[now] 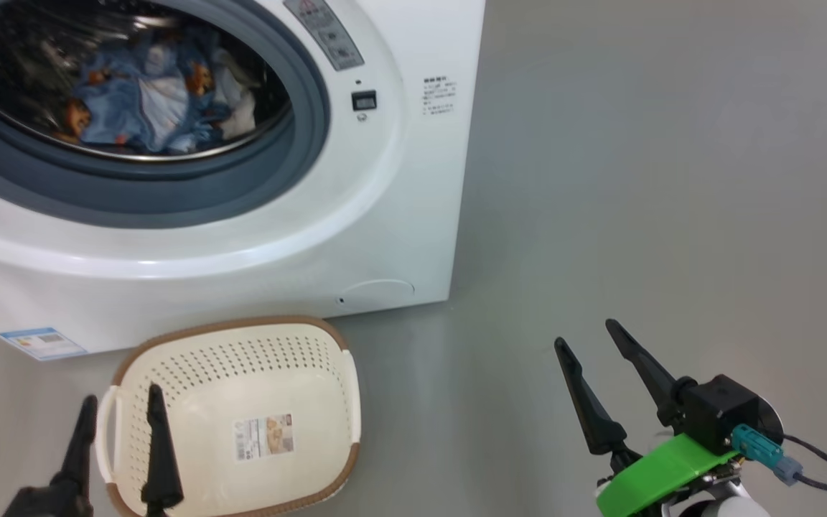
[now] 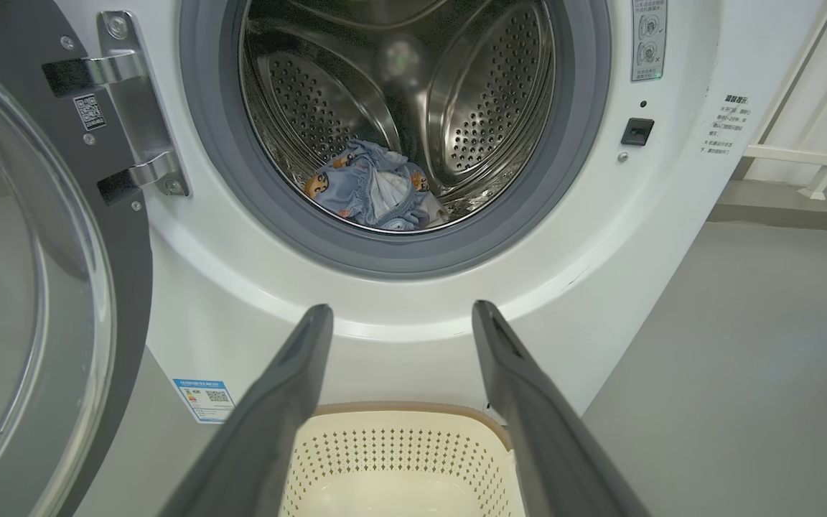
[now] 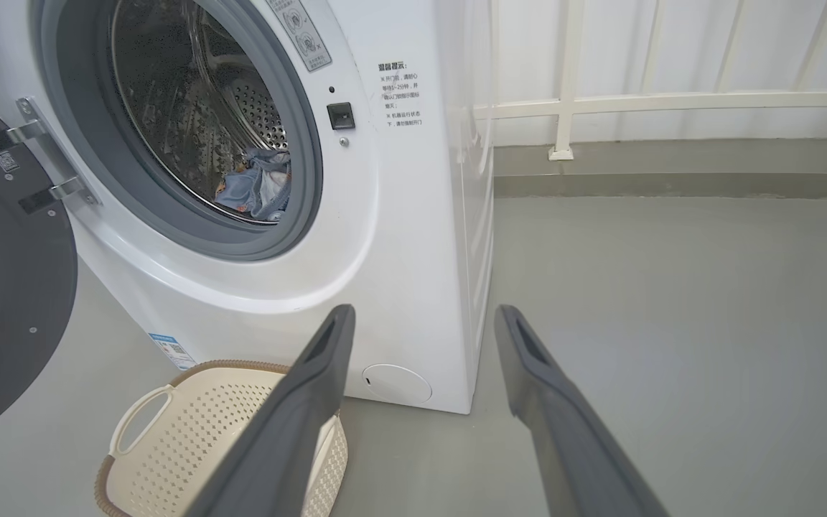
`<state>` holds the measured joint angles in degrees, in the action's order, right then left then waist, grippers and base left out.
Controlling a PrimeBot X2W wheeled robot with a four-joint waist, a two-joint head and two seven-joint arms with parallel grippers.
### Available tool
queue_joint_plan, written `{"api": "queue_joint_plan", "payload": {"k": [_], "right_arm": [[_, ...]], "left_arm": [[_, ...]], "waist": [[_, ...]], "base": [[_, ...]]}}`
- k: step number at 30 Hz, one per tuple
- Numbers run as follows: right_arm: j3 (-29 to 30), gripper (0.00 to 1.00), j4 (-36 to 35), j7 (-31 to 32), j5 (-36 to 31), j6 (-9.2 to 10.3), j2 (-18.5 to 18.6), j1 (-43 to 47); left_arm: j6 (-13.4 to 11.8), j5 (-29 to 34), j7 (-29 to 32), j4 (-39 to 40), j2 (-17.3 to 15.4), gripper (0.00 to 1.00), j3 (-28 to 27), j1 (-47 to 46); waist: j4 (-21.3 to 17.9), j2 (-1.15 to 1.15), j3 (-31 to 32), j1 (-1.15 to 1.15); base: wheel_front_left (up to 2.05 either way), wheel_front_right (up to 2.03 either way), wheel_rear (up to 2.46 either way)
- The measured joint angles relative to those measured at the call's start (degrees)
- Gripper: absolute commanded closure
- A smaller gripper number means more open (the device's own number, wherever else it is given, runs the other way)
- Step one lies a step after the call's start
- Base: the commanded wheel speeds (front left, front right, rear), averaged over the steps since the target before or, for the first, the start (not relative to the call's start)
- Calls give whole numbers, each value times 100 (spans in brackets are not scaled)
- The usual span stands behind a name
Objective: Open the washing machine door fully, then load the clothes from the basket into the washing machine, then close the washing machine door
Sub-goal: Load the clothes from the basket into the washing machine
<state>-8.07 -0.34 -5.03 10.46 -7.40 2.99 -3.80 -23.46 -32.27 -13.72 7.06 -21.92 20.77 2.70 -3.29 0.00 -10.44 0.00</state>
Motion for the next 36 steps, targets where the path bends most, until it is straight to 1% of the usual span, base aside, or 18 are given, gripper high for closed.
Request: {"api": "queue_joint_plan", "payload": {"k": [8,18,24,36], "right_arm": [[116,0,-207,201,-31,0,-3,415],[152,0,-369,352,-30,0,-9,764],[176,0,-431,394,-30,0,-10,784],[194,0,-439,401,-30,0,-13,870]], "left_arm": [[0,44,2,3,1,0,160,325],[0,52,60,20,-8,0,297,520],[0,52,105,30,-75,0,296,524],[-3,51,111,34,-87,0,304,526]], "waist": [[167,0,512,0],[254,0,1017,0],[291,0,1120,0],[295,0,1162,0]], "base": [[0,0,0],[0,0,0],[0,0,0],[0,0,0]]}}
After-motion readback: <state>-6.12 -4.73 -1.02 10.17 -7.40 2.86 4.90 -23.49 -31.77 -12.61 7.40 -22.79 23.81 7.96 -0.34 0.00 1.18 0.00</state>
